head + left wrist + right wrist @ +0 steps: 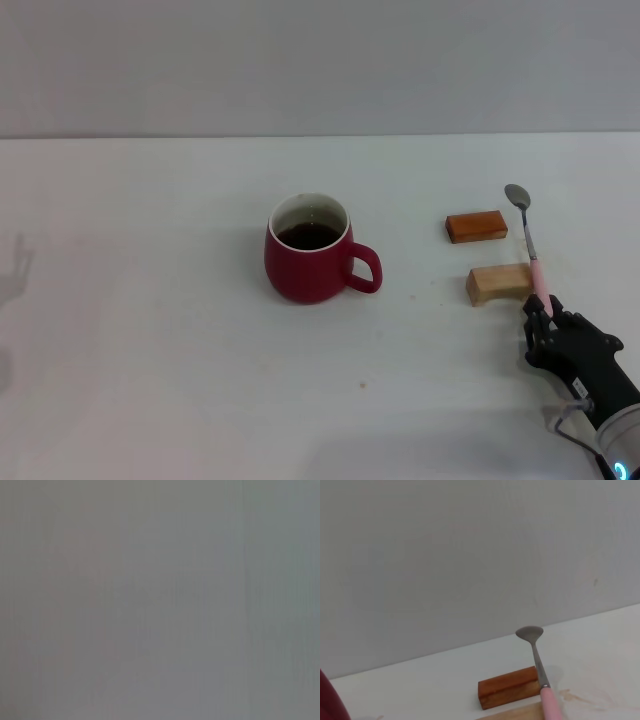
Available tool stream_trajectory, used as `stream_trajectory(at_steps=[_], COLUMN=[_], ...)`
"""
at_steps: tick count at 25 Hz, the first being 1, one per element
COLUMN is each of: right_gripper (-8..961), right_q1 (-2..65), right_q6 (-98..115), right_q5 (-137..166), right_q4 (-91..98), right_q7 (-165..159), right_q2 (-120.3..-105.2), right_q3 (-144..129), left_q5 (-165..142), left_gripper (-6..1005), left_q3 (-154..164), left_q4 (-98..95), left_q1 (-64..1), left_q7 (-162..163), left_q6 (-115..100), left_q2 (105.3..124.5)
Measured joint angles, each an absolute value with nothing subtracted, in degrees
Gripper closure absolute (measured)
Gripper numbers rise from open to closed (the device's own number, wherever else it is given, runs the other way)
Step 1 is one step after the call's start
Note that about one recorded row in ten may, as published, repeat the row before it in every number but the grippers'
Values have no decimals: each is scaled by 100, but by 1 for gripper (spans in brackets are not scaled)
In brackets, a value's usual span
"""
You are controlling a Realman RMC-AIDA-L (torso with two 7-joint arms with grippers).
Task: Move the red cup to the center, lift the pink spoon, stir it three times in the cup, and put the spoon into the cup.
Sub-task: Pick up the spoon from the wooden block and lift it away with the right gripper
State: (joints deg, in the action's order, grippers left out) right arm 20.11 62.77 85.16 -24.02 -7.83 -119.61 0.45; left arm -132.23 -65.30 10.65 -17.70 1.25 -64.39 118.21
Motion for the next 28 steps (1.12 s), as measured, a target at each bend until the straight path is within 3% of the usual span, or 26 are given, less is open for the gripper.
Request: stream_trajectory(at_steps=[28], right_gripper=[794], right_q1=[1678], right_q6=[7469], right_q5=[8915], right_q4=[-3195], right_q7=[-140], right_q2=[-11857], right_q3=[-17], left_q5=[-13228], left_gripper=[189], left_q3=[-6486], left_q4=[1108], left_q1=[-1687], left_q7=[140], left_q6=[-6496], left_q2=[11821])
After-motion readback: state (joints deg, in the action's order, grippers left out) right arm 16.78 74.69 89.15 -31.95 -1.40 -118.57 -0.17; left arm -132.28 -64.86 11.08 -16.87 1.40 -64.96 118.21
